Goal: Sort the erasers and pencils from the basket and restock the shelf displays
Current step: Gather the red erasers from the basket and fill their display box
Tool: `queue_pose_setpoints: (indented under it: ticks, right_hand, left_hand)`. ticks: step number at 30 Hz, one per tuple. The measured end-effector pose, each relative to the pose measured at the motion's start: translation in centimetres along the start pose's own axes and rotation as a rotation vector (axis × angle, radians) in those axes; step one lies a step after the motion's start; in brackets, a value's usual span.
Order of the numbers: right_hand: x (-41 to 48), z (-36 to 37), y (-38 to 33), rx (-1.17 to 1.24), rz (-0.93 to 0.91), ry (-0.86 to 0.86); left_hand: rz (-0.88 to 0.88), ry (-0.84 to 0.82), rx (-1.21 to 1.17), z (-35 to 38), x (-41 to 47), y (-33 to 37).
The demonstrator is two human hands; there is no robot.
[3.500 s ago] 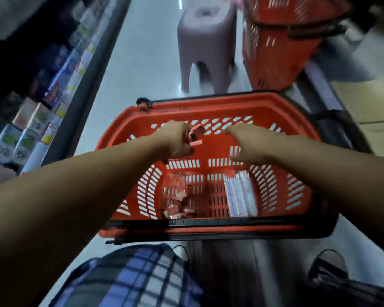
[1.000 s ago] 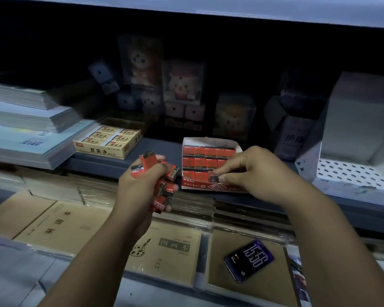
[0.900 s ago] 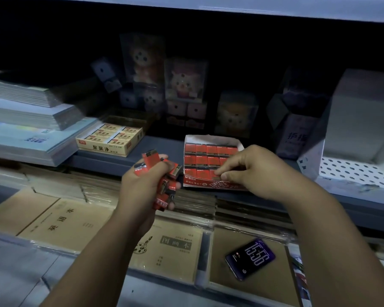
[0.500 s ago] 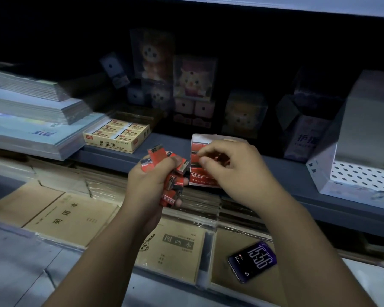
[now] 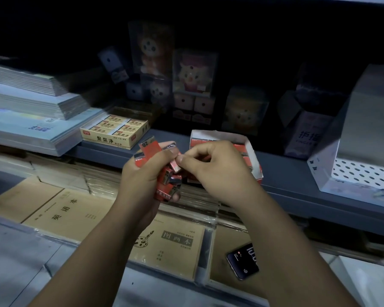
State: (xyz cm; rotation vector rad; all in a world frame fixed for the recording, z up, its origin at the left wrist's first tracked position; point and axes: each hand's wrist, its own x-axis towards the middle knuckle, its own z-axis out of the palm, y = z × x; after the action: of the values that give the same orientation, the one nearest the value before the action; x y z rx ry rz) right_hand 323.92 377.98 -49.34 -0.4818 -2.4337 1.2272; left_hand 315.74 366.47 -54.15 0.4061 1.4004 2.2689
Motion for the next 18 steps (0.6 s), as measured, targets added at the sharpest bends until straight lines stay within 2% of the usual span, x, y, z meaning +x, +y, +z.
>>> queue_pose_setpoints:
  ticks: [2, 6, 11, 18]
  right_hand:
    - [0.1, -0.5, 0.0, 0.075, 0.013, 0.039]
    - [0.5, -3.1, 0.8, 0.123, 0.074, 0.235]
    - [-0.1, -6.8, 2.6, -0.083, 0.163, 0.309]
    - [-0.7, -6.9, 3.0, -0.281, 0.275, 0.215]
  left_hand:
    - [0.008, -0.031, 0.020, 0.1, 0.0, 0.2]
    - [-0.025, 0.002, -0.035, 0.2, 0.1, 0.1]
    - [-0.047, 0.043, -0.046, 0.7, -0.3, -0.2]
    - [-0.020, 0.106, -0.148, 1.4, -0.2, -0.2]
